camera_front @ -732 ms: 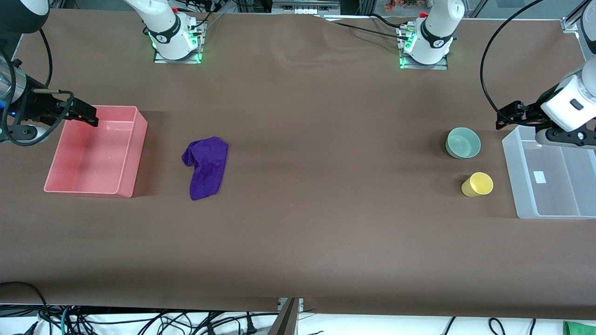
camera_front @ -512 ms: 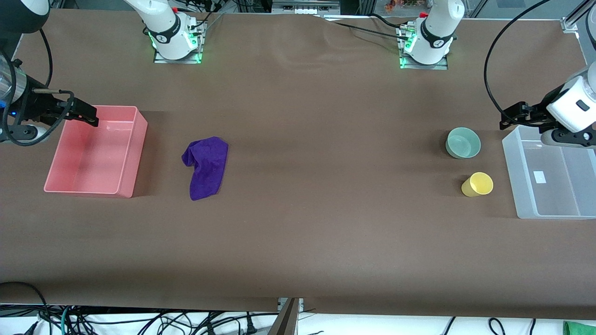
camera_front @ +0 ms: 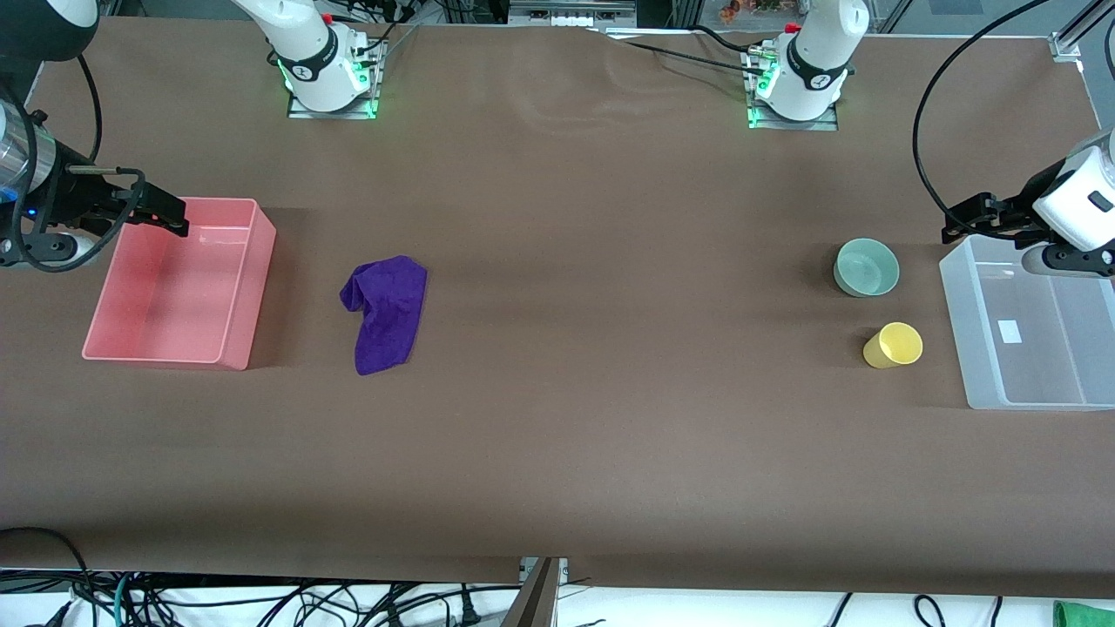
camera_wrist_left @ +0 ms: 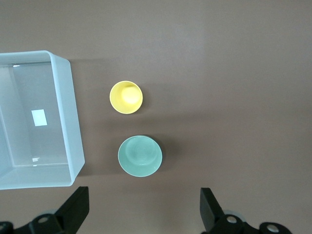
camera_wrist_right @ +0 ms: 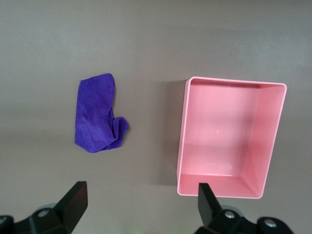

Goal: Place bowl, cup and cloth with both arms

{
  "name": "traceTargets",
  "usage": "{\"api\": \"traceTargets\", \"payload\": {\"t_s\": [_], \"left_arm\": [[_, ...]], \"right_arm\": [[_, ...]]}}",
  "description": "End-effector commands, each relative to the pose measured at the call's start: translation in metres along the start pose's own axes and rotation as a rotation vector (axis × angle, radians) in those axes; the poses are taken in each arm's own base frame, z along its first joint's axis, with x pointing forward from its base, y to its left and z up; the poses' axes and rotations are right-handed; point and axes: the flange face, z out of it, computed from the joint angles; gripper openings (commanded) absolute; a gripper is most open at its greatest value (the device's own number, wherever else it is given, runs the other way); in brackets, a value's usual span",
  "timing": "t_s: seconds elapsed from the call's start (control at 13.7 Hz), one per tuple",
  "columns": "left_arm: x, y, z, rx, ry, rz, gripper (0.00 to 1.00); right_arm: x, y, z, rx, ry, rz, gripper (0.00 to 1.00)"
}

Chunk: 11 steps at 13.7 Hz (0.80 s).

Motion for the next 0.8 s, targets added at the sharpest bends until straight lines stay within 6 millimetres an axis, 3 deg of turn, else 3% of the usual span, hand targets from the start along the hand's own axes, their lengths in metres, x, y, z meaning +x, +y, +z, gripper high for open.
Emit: {"api": "traceTargets", "payload": {"t_s": [0.0,0.73], "left_arm": [[-0.0022,-0.0006,-0.0008,-0.015,0.003,0.005,1.00],[-0.0013,0.0008,-0.0016,-0.013,0.005,-0.002,1.00]], "right_arm": [[-0.0002,-0.0012,-0.0048,0.006,0.010,-0.005,1.00],[-0.0002,-0.0010,-0.0048,0.004,0.010,-0.005,1.00]]}}
